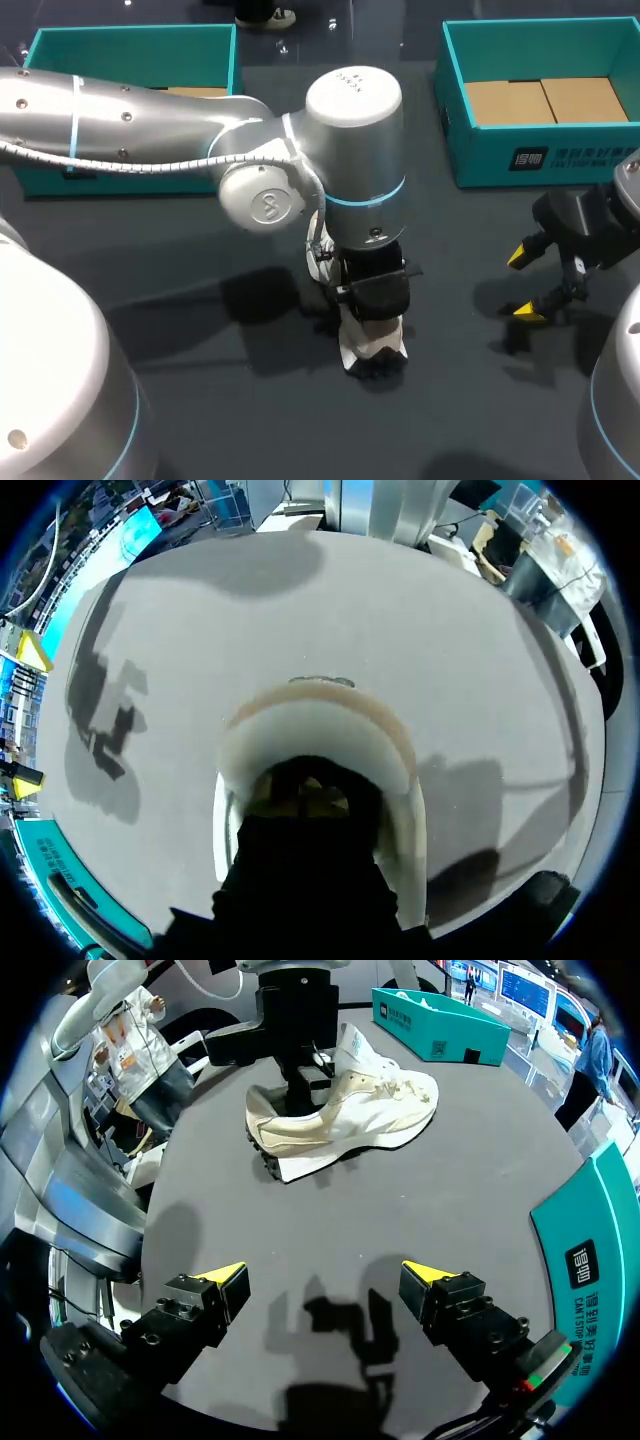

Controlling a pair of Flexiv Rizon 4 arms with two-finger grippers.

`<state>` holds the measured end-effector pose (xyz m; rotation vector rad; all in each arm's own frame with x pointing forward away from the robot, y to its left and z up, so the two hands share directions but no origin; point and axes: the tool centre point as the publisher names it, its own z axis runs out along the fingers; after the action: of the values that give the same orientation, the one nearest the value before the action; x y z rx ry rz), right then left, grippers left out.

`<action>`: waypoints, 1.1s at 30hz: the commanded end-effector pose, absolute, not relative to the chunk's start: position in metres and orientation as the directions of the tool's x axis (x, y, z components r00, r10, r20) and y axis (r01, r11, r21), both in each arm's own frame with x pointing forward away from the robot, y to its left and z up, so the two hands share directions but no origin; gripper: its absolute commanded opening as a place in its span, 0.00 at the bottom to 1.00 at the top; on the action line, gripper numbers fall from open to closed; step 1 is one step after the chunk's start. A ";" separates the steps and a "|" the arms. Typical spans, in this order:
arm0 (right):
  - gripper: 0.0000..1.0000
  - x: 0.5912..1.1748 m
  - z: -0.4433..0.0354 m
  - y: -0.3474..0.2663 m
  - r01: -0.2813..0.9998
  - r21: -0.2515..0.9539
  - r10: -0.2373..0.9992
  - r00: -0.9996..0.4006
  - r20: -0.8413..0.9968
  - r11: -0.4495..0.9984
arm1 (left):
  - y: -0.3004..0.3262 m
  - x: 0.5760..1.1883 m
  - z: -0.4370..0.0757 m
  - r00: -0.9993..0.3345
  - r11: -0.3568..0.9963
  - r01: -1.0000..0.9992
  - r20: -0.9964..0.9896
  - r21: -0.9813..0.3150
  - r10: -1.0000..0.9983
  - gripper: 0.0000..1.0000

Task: Take the shoe out of the shoebox, open the shoe tongue, remove and reinsert the insole, then place the shoe into the shoebox

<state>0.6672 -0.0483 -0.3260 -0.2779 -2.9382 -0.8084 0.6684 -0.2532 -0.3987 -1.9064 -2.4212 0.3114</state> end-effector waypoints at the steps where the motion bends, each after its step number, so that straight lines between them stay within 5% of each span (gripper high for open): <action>1: 1.00 0.666 -0.326 -0.049 0.195 0.498 0.153 -0.980 0.124 0.845 | -0.255 0.668 -0.409 -0.241 0.221 0.959 -0.093 -0.179 0.966 0.00; 14: 1.00 0.666 -0.326 -0.049 0.195 0.498 0.153 -0.980 0.124 0.845 | -0.249 0.665 -0.355 -0.220 0.218 0.975 -0.080 -0.040 0.972 0.00; 33: 1.00 0.666 -0.326 -0.049 0.195 0.498 0.153 -0.980 0.124 0.845 | -0.235 0.697 -0.352 -0.303 0.302 0.944 -0.013 0.129 0.953 0.02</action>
<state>0.6672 -0.0483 -0.3260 -0.2778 -2.9382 -0.8086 0.6963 -0.2361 -0.3519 -1.9134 -2.5940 -0.1357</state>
